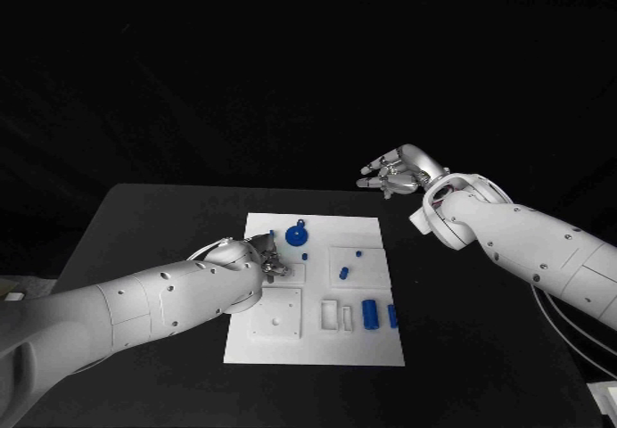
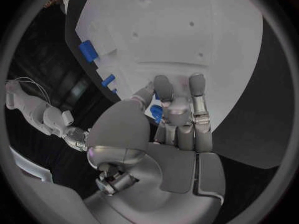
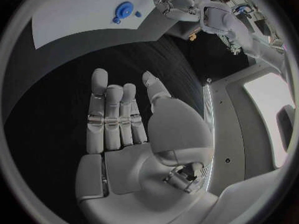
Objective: Assemble the parts on the task board
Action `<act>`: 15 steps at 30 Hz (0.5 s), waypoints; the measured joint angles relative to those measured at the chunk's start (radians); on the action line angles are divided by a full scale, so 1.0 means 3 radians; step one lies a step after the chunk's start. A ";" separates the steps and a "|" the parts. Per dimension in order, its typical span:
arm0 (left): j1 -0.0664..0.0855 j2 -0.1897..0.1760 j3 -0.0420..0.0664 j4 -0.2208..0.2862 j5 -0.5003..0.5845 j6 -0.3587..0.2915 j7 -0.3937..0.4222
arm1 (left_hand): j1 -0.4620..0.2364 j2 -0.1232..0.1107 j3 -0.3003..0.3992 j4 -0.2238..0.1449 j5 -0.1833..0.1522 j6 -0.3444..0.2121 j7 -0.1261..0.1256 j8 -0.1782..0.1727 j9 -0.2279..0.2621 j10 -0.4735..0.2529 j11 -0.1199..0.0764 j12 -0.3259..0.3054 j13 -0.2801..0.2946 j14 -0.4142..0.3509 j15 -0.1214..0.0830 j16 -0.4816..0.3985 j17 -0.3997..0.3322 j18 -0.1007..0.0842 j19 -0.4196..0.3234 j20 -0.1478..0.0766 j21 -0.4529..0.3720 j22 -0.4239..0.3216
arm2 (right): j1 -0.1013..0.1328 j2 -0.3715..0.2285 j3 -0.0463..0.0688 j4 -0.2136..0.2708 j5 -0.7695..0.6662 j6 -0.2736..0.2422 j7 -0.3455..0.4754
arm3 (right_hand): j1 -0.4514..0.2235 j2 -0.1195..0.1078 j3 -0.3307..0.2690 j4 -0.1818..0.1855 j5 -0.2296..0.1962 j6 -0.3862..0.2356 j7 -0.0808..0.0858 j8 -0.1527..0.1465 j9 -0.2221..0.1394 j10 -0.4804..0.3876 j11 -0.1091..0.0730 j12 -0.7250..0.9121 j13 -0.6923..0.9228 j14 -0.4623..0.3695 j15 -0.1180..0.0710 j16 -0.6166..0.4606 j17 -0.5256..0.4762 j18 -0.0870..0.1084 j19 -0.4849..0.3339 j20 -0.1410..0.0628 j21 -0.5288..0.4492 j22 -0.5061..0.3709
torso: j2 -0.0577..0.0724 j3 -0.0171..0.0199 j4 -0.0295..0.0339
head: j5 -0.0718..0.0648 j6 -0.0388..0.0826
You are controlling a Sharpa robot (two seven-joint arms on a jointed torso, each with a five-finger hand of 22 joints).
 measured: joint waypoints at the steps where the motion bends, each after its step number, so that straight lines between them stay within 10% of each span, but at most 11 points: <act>1: 0.0000 -0.0001 0.0000 0.0001 0.0000 0.0001 0.0000 | 0.0000 0.0000 0.0005 0.0005 0.0000 0.0002 -0.0002 0.0000 0.0001 0.0000 0.0000 0.0000 -0.0001 0.0000 0.0000 0.0000 0.0000 0.0000 0.0000 0.0000 0.0000 0.0000 | 0.0000 0.0000 0.0000 -0.0001 0.0000 0.0001 0.0000 | 0.0000 0.0000 0.0000 0.0000 0.0000 0.0000 0.0000 0.0000 0.0000 0.0000 0.0000 0.0000 0.0000 0.0000 0.0000 0.0000 0.0000 0.0000 0.0000 0.0000 0.0000 0.0000 | 0.0000 -0.0001 0.0000 | 0.0000 0.0000; 15: 0.0000 -0.0053 0.0007 0.0046 0.0038 0.0017 0.0002 | 0.0002 0.0022 0.0012 -0.0002 0.0013 0.0005 -0.0005 -0.0006 0.0011 0.0000 0.0000 0.0000 -0.0004 0.0000 0.0001 0.0000 0.0010 0.0000 0.0001 0.0024 0.0000 -0.0001 | 0.0000 0.0002 0.0000 -0.0015 0.0006 0.0014 0.0000 | 0.0000 0.0000 0.0009 0.0009 0.0000 0.0001 -0.0001 0.0000 0.0000 0.0000 0.0000 0.0000 0.0000 0.0000 0.0000 0.0000 0.0000 0.0000 0.0012 -0.0012 0.0000 0.0006 | 0.0000 -0.0003 -0.0001 | -0.0008 -0.0008</act>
